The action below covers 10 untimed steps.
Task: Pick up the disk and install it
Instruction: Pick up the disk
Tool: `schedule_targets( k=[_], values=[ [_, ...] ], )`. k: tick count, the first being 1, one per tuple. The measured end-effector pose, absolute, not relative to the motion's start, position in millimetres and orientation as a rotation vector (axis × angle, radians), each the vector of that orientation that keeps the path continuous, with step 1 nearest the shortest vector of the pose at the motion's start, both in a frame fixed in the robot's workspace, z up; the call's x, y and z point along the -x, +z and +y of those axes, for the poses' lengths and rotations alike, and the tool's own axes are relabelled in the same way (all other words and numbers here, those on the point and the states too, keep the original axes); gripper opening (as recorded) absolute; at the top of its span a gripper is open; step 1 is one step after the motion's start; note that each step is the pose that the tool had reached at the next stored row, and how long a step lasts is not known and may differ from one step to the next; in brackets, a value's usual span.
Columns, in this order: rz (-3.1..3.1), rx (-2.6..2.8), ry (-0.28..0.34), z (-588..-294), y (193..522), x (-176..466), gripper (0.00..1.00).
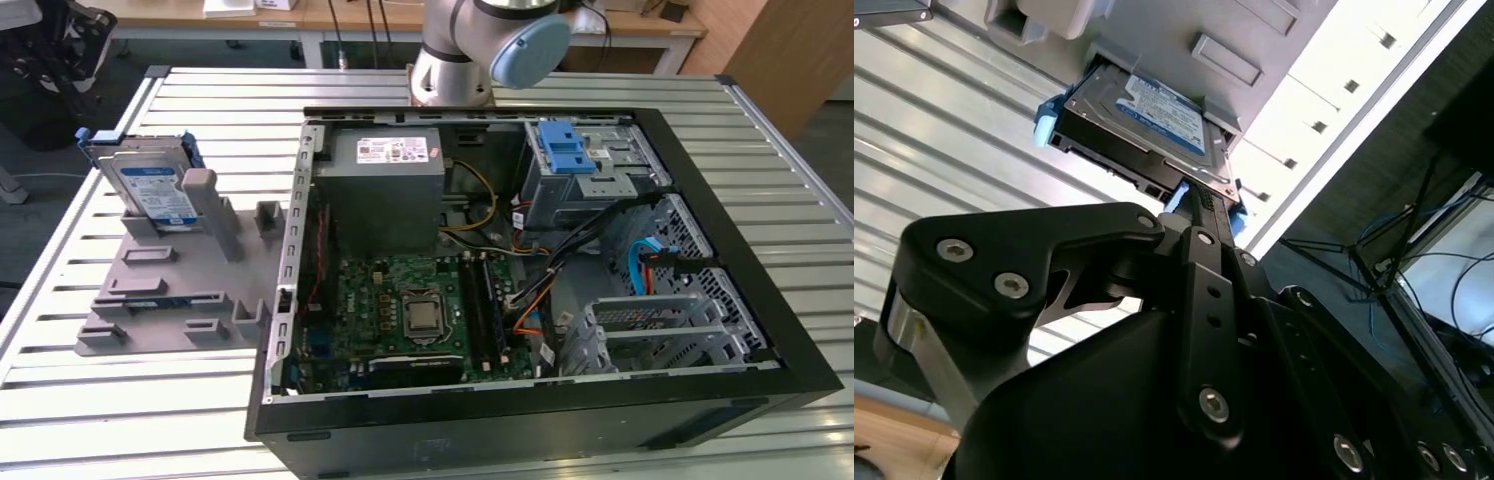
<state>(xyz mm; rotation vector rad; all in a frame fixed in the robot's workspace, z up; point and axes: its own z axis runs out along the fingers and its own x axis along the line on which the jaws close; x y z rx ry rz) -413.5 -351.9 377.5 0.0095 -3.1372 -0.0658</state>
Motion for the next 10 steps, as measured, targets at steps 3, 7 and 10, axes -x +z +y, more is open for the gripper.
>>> schedule_targets(
  k=[3,7,10],
  values=[
    [-3.136,-0.038,-0.066,-351.9,377.5,413.6,0.11],
    [-3.136,-0.074,-0.066,-351.9,377.4,413.9,0.11],
    [-3.135,-0.091,-0.066,-351.9,377.5,413.9,0.11]
  ],
)
